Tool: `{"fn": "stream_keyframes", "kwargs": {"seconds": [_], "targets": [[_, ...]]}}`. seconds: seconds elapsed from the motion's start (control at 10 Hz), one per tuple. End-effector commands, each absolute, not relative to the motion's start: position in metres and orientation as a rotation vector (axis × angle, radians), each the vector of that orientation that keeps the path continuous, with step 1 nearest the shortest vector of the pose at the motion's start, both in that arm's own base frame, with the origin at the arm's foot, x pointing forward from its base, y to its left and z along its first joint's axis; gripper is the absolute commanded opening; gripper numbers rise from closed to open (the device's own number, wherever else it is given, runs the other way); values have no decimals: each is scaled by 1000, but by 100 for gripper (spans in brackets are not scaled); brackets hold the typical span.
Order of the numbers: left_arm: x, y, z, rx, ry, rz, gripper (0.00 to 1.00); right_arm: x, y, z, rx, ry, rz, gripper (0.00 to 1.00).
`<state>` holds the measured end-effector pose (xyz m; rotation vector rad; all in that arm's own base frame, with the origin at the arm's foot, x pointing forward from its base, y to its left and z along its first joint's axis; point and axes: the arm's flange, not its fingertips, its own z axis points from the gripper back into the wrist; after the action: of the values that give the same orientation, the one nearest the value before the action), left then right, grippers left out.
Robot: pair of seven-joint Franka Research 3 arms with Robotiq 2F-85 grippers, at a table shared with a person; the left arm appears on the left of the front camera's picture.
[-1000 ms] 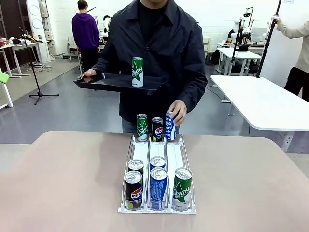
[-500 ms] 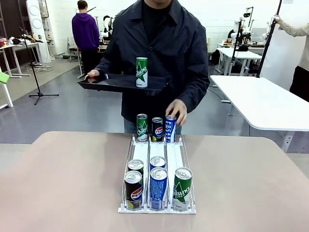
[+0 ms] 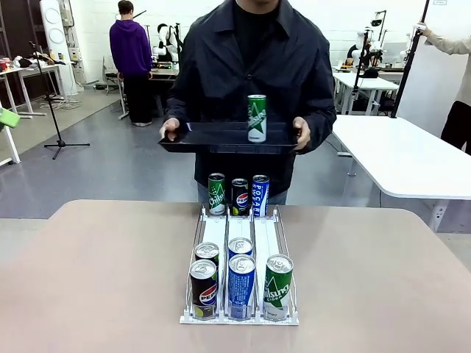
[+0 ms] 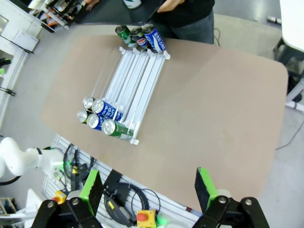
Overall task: Retrieve and hand over the desired beverage to the person.
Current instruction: Pick up another can of the same type that the person held from the Automatic Can Dispenser.
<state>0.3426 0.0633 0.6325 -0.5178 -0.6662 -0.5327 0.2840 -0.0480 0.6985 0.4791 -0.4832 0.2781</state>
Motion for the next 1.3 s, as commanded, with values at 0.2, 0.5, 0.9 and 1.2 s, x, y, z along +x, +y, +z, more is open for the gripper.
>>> {"fn": "stream_keyframes", "kwargs": {"seconds": [0.2,0.5,0.9,1.2], "targets": [[351,-98,690,-196,-371,-689,100,283,-49,698,495,-487,295,100],[361,-219,644,72,-268,-529,100,283,-49,698,495,-487,295,100],[370,-291,612,39,-295,-389,100,283,-49,698,495,-487,295,100],[362,-288,603,42,-275,-435,100,283,-49,698,495,-487,295,100]]}}
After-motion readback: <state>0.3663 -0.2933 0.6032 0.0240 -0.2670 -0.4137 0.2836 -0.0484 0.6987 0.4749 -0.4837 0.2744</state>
